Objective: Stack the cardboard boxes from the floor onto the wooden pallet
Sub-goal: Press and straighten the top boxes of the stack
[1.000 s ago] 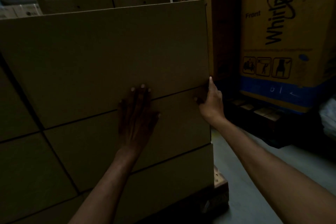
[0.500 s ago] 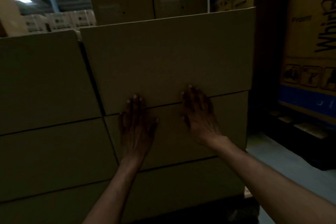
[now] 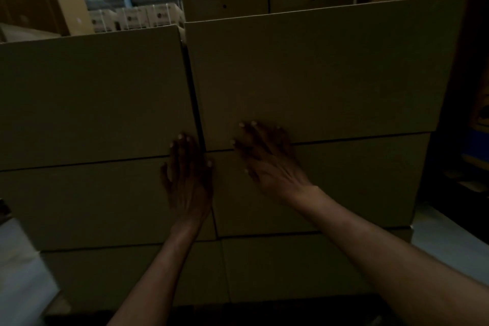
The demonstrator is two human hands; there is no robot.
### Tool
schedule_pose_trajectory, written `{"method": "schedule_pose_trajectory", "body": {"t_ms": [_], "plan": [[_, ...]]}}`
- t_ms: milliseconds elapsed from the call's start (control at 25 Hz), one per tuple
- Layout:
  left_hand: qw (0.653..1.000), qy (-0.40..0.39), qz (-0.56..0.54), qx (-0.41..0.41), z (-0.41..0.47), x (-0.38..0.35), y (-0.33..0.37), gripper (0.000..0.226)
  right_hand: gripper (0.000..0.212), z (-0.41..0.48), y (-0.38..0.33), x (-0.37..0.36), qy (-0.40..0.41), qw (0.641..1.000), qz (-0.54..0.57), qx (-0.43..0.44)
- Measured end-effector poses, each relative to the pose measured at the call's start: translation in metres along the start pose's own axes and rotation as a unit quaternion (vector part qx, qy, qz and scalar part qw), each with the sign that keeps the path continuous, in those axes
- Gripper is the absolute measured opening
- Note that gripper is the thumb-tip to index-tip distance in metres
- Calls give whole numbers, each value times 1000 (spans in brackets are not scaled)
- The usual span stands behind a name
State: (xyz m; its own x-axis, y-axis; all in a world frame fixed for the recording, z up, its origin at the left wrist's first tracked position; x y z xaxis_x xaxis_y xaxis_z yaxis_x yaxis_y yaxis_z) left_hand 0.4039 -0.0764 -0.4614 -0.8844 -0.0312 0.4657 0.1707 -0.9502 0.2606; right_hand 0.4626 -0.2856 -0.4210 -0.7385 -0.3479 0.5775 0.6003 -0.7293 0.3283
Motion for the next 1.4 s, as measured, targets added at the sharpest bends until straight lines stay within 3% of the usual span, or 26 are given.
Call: {"method": "schedule_pose_trajectory", "body": {"t_ms": [200, 360, 480, 560, 680, 800, 1040, 1280, 1400], "plan": [[999, 34, 6, -25, -4, 3, -11, 63, 68, 6, -16, -12, 23, 1000, 9, 18], [988, 152, -13, -34, 62, 39, 10, 59, 50, 57, -13, 19, 114, 993, 31, -1], [981, 186, -11, -49, 141, 78, 25, 57, 65, 129, 0, 63, 177, 983, 18, -39], [983, 178, 12, -51, 196, 98, 19, 56, 80, 178, 18, 90, 139, 988, 18, -70], [994, 84, 7, -71, 251, 113, 4, 52, 78, 232, 34, 116, 2, 991, 63, -118], [997, 25, -27, -64, 254, 127, 7, 47, 70, 246, 28, 125, -55, 985, 104, -130], [995, -98, -28, -5, 265, 148, 14, 42, 76, 259, 32, 149, -216, 940, 197, -176], [964, -262, -34, 10, 324, 172, 14, 36, 40, 303, 66, 159, -277, 867, 308, -277], [924, -381, -9, -33, 355, 154, 13, 52, 64, 329, 92, 133, -323, 868, 224, -304]]}}
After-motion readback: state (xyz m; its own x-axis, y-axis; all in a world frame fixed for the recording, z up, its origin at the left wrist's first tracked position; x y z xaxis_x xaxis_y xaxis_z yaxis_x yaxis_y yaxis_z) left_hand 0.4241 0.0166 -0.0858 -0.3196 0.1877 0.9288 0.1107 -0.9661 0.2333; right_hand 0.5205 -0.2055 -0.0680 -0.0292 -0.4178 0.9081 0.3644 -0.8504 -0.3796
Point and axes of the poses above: each hand's wrist, its own z-axis towards the middle knuckle, its own x-axis out of the back of the hand, y = z × x, the point moved 1 cm from there along z, towards the middle knuckle, and after that the axes turned 5 degrees about y, right-handed, at the moved point
